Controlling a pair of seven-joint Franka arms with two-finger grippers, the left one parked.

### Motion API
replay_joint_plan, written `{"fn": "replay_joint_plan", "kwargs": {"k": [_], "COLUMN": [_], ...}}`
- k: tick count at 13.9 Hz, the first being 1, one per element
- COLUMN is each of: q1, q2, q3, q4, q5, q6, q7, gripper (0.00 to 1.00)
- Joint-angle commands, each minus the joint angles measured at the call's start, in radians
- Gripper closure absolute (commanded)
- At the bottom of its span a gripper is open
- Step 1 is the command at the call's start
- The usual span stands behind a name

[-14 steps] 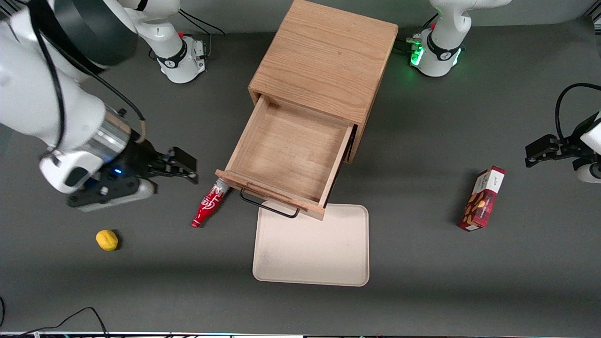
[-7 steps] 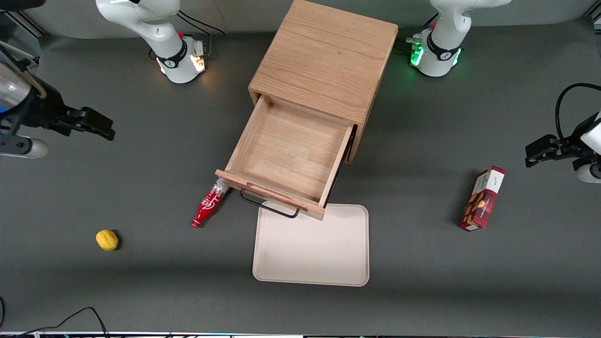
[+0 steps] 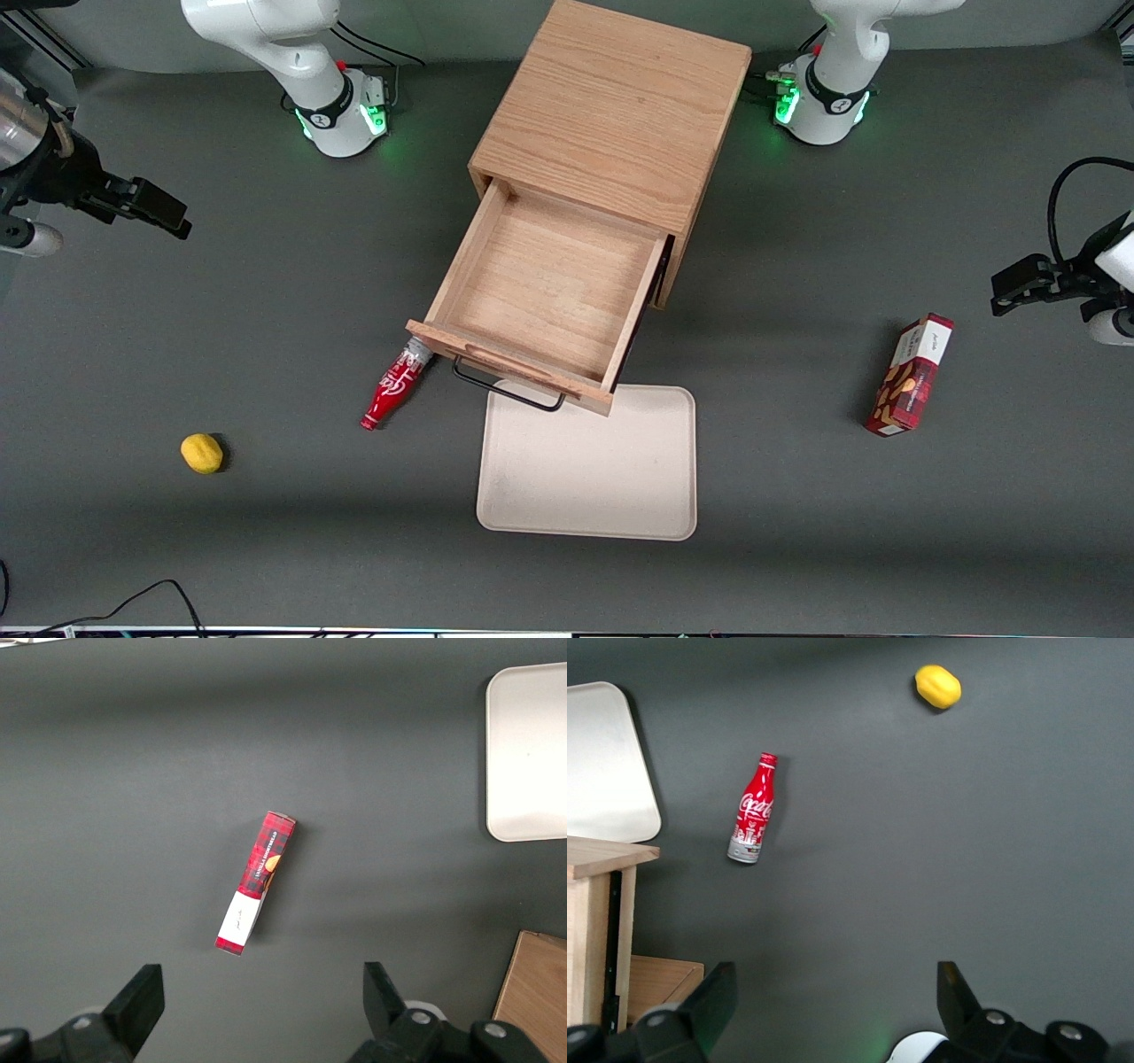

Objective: Open upper drawer

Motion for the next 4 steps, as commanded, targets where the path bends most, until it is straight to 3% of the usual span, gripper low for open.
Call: {"fn": "replay_joint_plan", "kwargs": {"k": [1, 4], "q1": [0.005, 0.003], "q2": [-0.033, -0.037], "q3": [-0.016, -0.019], "q4": [-0.030, -0.034], "q5": [0.000, 0.042], "q6": [0.020, -0.007], "q7": [0.023, 0.014], "gripper": [0.00, 0.00]}}
